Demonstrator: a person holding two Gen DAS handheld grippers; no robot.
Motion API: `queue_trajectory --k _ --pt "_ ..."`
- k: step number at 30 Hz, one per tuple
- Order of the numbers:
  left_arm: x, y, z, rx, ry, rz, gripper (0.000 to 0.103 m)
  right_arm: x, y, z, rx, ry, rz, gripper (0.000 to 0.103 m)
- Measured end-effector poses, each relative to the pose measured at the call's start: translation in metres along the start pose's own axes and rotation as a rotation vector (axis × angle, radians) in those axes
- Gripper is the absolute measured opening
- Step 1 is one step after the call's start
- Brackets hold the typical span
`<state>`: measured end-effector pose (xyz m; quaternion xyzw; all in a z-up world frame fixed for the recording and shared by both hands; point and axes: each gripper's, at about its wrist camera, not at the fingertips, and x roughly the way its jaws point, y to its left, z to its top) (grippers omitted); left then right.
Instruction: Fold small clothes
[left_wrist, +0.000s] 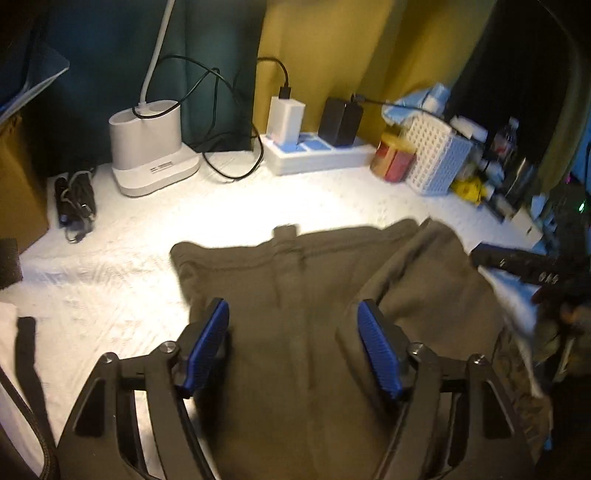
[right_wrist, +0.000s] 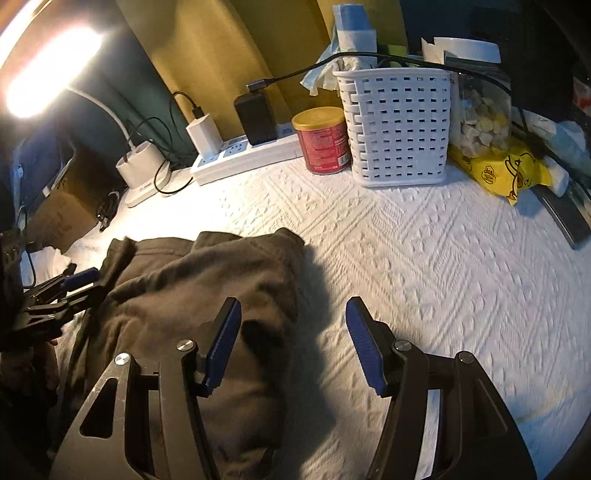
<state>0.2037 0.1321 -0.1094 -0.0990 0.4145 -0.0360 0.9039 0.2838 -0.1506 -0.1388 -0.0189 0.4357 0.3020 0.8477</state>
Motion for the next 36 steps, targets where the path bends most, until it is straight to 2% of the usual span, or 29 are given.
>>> queue_trajectory --k 5,6,7,9,12,17,19,20,23,26,33,36 --pt "0.014 -0.006 0.007 0.096 0.008 0.039 0.072 0.008 -0.01 0.003 0.02 0.002 -0.005 0.063" --pt "0.02 -0.006 0.007 0.109 0.02 0.045 0.066 0.011 -0.011 0.004 0.024 0.005 -0.005 0.063" --pt "0.023 -0.005 0.006 0.114 0.03 0.042 0.04 0.013 -0.012 0.005 0.028 0.007 -0.004 0.063" --pt "0.031 -0.005 0.005 0.124 0.058 0.023 0.003 0.016 -0.011 0.008 0.033 0.005 0.007 0.062" --pt "0.019 -0.007 0.006 0.144 0.003 0.036 0.001 0.024 -0.009 0.012 0.036 0.013 0.032 0.058" --pt "-0.011 0.007 0.015 0.104 -0.06 0.023 0.001 0.034 -0.002 0.016 0.028 0.018 0.043 0.058" --pt "-0.018 0.011 0.017 0.103 -0.074 0.036 0.001 0.039 0.003 0.018 0.024 0.032 0.077 0.039" --pt "-0.019 0.014 0.018 0.099 -0.075 0.035 0.001 0.043 0.008 0.018 0.015 0.041 0.098 0.025" --pt "-0.02 0.025 0.021 0.072 -0.078 0.026 0.001 0.042 0.023 0.021 -0.032 0.009 0.084 0.015" --pt "-0.013 0.037 0.022 0.05 -0.062 0.037 0.001 0.044 0.033 0.026 -0.041 -0.007 0.072 0.015" --pt "0.015 0.05 0.009 0.003 0.047 0.059 0.002 0.049 0.045 0.02 -0.096 -0.01 -0.011 0.015" --pt "0.01 0.046 0.01 -0.004 0.05 0.088 0.002 0.048 0.047 0.017 -0.118 -0.015 -0.044 0.015"
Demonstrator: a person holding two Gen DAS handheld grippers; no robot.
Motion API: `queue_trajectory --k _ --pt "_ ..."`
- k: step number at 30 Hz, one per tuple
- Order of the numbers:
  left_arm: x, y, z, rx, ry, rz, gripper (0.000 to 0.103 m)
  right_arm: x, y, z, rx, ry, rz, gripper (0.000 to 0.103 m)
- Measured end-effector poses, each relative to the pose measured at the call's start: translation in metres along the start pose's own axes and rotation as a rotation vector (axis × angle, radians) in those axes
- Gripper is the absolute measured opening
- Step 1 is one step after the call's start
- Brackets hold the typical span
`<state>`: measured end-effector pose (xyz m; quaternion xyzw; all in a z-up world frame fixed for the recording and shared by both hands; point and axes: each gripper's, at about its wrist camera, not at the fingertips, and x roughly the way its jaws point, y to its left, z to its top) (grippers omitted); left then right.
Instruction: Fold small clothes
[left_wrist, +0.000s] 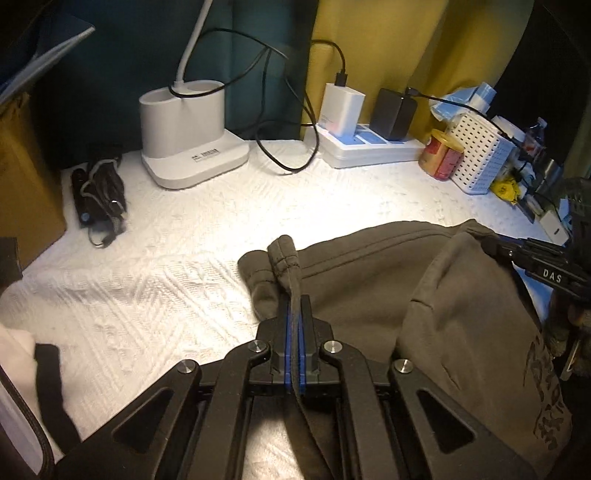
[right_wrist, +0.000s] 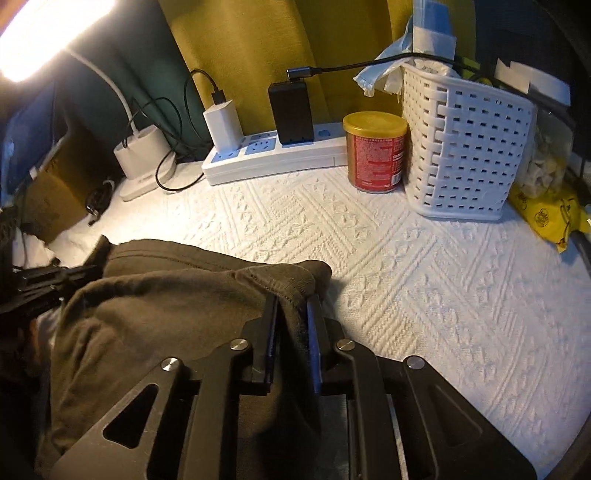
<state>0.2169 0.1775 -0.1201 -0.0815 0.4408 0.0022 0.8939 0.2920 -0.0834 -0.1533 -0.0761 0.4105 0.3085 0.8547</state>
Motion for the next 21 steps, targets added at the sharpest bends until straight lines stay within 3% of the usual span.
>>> queue_trajectory --k 5,6,7,8,9,11,12,21 --pt "-0.017 -0.001 -0.003 -0.019 -0.018 0.028 0.006 -0.006 0.0 -0.005 -0.009 -0.005 -0.012 0.023" --pt "-0.023 -0.002 -0.005 -0.018 -0.022 0.027 0.019 -0.009 -0.001 -0.006 -0.007 -0.01 -0.013 0.023" --pt "-0.027 -0.003 -0.008 -0.017 -0.028 0.022 0.043 -0.013 -0.001 -0.008 -0.008 -0.016 -0.015 0.024" --pt "-0.033 -0.005 -0.012 -0.022 -0.038 0.016 0.056 -0.016 0.0 -0.01 -0.007 -0.021 -0.015 0.027" --pt "-0.038 -0.006 -0.014 -0.03 -0.048 0.01 0.072 -0.019 0.0 -0.012 -0.007 -0.026 -0.014 0.039" --pt "-0.046 -0.009 -0.022 -0.038 -0.056 0.007 0.075 -0.027 0.002 -0.016 -0.012 -0.041 -0.014 0.057" --pt "-0.049 -0.011 -0.025 -0.034 -0.053 0.013 0.075 -0.03 0.004 -0.018 -0.015 -0.046 -0.015 0.059" --pt "-0.07 -0.03 -0.053 -0.037 -0.05 -0.017 0.075 -0.057 0.016 -0.041 -0.033 -0.047 -0.015 0.059"
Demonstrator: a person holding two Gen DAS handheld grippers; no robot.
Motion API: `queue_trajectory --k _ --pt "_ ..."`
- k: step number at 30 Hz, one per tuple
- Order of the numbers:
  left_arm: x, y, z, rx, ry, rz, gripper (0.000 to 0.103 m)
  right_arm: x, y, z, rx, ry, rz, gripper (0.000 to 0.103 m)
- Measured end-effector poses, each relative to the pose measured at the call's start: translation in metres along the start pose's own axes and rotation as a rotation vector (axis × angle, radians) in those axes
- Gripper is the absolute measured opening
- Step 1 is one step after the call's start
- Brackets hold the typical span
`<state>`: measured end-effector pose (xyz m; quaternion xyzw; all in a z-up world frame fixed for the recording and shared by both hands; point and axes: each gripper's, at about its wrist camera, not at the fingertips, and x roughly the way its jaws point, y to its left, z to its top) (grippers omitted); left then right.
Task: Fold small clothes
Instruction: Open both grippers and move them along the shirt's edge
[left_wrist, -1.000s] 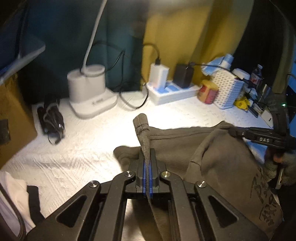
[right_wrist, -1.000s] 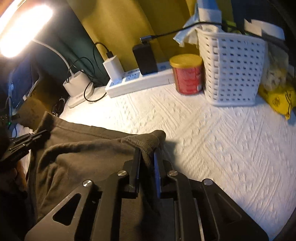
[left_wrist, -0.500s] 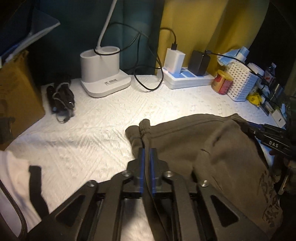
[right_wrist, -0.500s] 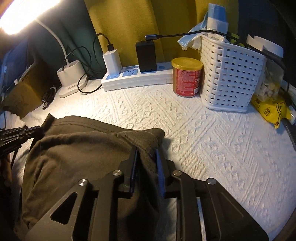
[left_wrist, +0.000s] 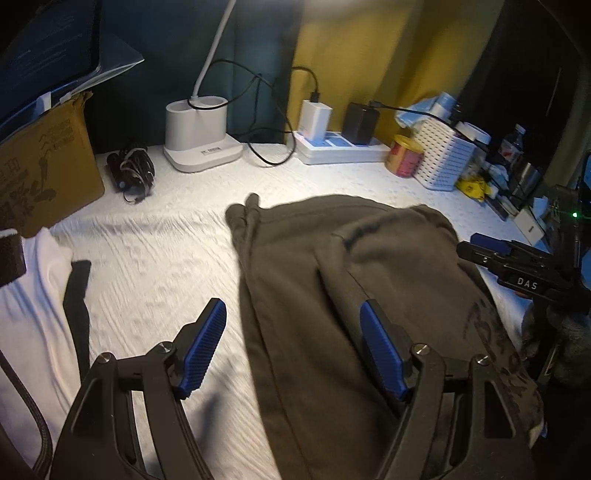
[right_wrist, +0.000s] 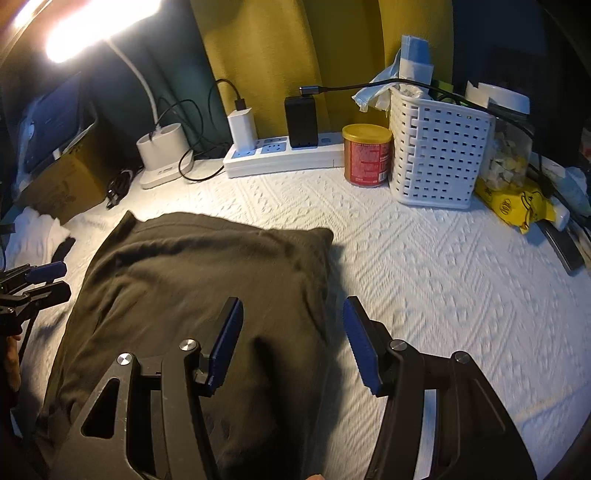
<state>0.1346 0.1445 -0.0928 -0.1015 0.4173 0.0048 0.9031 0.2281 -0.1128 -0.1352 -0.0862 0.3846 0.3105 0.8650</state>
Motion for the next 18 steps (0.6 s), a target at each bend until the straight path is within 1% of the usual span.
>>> queue_trajectory --k 7,18 --pt "-0.02 -0.017 -0.021 0.015 -0.006 -0.035 0.075 -0.023 0.003 -0.02 -0.007 -0.005 -0.001 0.059" --pt "-0.032 -0.042 -0.066 0.006 0.037 -0.111 0.075 -0.051 0.008 -0.057 0.001 0.007 0.004 0.059"
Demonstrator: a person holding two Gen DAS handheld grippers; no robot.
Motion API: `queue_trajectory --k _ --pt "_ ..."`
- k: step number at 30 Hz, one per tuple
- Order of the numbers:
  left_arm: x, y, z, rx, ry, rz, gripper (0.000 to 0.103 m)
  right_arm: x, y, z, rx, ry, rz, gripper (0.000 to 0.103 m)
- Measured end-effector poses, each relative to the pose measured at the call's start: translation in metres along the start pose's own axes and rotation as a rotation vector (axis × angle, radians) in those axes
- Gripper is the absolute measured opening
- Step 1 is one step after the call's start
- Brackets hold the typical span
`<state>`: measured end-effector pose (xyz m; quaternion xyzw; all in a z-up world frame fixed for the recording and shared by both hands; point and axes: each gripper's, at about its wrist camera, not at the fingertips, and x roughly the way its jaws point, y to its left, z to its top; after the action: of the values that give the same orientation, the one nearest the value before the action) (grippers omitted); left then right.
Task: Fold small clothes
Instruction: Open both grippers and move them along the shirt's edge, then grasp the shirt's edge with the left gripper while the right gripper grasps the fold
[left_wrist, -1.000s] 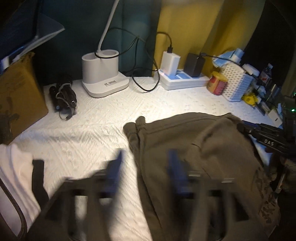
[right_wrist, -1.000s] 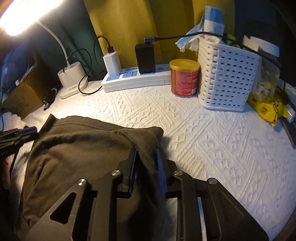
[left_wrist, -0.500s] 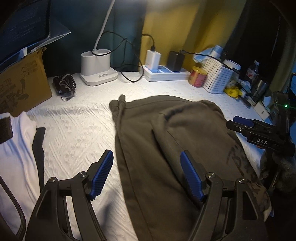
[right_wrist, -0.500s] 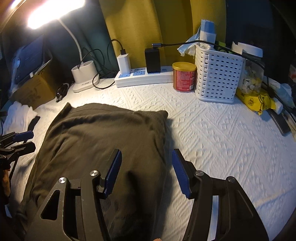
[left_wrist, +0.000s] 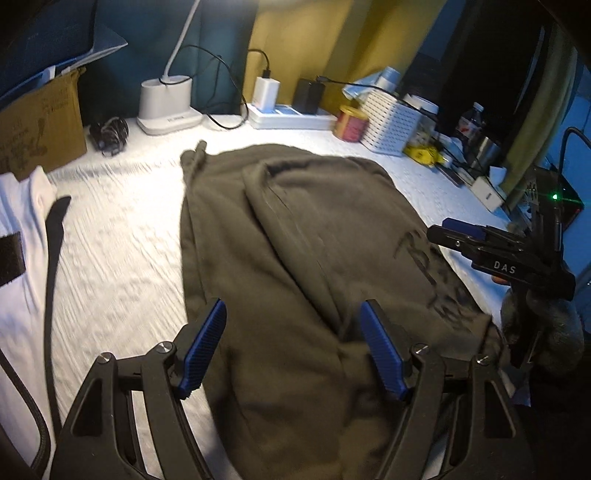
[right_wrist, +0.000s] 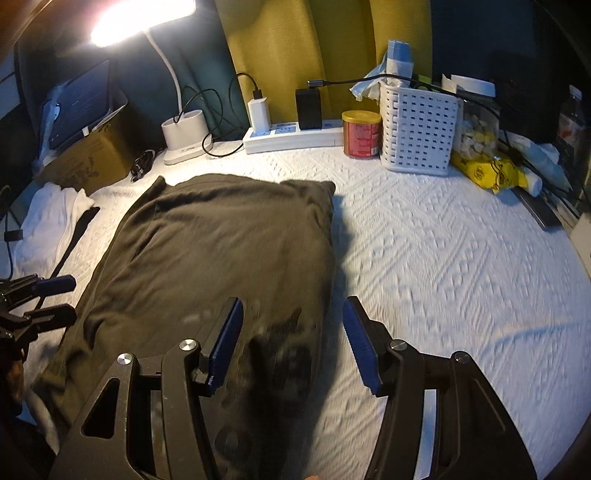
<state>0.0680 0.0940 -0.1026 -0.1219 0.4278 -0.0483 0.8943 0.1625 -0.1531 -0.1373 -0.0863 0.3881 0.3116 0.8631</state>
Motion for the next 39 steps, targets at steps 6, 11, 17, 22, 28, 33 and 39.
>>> queue_trajectory --k 6,11,17,22,28,33,39 --pt "-0.015 -0.005 -0.02 -0.012 -0.007 -0.019 0.075 -0.023 0.002 -0.026 0.013 0.02 0.001 0.059" --pt "-0.031 -0.008 -0.034 -0.019 -0.028 -0.028 0.075 -0.047 0.0 -0.053 0.047 0.05 0.002 0.059" --pt "-0.04 -0.014 -0.051 0.005 -0.02 -0.081 0.075 -0.068 0.005 -0.081 0.08 0.076 0.025 0.059" --pt "-0.033 -0.024 -0.064 0.073 0.018 -0.088 0.071 -0.075 0.004 -0.095 0.113 0.086 0.043 0.059" --pt "-0.026 -0.034 -0.069 0.134 0.046 -0.102 0.027 -0.071 0.009 -0.105 0.145 0.102 0.091 0.056" --pt "-0.038 -0.038 -0.07 0.173 0.034 -0.127 0.003 -0.068 0.021 -0.111 0.111 0.08 0.077 0.038" --pt "-0.071 -0.027 -0.068 0.152 -0.019 -0.115 0.002 -0.074 0.035 -0.115 0.057 0.079 0.121 0.011"
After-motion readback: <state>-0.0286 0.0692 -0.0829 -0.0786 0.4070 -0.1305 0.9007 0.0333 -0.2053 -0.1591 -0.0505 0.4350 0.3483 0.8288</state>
